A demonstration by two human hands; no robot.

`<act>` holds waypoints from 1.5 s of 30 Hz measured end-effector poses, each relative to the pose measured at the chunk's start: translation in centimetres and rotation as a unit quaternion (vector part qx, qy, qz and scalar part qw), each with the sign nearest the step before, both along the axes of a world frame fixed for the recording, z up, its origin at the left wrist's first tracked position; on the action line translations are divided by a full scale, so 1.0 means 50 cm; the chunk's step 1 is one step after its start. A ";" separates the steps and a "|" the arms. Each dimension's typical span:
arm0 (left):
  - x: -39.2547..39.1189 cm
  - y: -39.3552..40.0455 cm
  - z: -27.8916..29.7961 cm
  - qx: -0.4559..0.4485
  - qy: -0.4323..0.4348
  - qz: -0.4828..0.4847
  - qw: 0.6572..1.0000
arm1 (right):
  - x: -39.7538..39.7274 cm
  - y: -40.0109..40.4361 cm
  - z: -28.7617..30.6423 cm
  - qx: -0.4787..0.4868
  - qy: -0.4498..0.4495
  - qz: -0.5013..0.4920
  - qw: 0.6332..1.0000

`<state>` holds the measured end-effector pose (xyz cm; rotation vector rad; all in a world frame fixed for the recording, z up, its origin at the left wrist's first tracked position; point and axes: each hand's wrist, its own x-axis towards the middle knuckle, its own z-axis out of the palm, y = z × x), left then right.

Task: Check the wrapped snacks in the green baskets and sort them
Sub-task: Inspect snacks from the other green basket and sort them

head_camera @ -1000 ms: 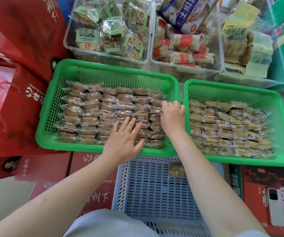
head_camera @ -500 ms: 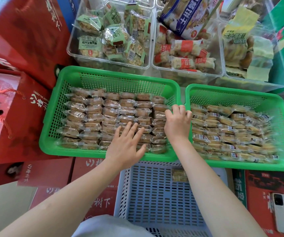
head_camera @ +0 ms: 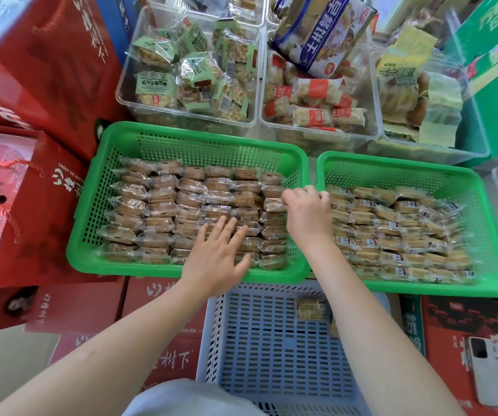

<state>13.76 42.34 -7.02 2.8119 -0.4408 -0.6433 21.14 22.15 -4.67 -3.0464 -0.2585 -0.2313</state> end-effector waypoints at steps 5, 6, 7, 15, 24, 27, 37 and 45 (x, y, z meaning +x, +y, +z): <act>0.000 -0.001 0.007 -0.003 0.001 0.000 1.000 | -0.012 0.026 0.009 0.088 0.032 0.015 0.996; -0.001 -0.001 0.007 -0.005 0.002 0.001 1.000 | -0.011 0.040 0.008 0.104 0.057 0.017 0.993; -0.003 -0.001 0.008 -0.008 0.004 0.001 1.000 | -0.008 0.052 0.004 0.119 0.075 0.009 0.990; -0.002 0.003 0.008 -0.010 0.010 0.005 1.000 | 0.008 0.066 0.003 0.144 0.103 -0.061 0.982; -0.003 0.004 0.008 -0.023 0.004 0.005 1.000 | -0.028 0.023 0.026 0.126 0.045 -0.001 0.991; -0.005 0.004 0.009 -0.026 0.004 0.005 1.000 | -0.028 0.049 0.028 0.099 0.041 0.051 0.993; -0.043 0.017 0.075 -0.290 -0.017 0.213 0.933 | -0.046 0.073 0.072 0.176 -0.003 0.030 0.984; -0.055 0.014 0.156 -0.472 0.100 0.301 0.822 | -0.164 0.080 0.148 0.437 0.170 -0.081 0.880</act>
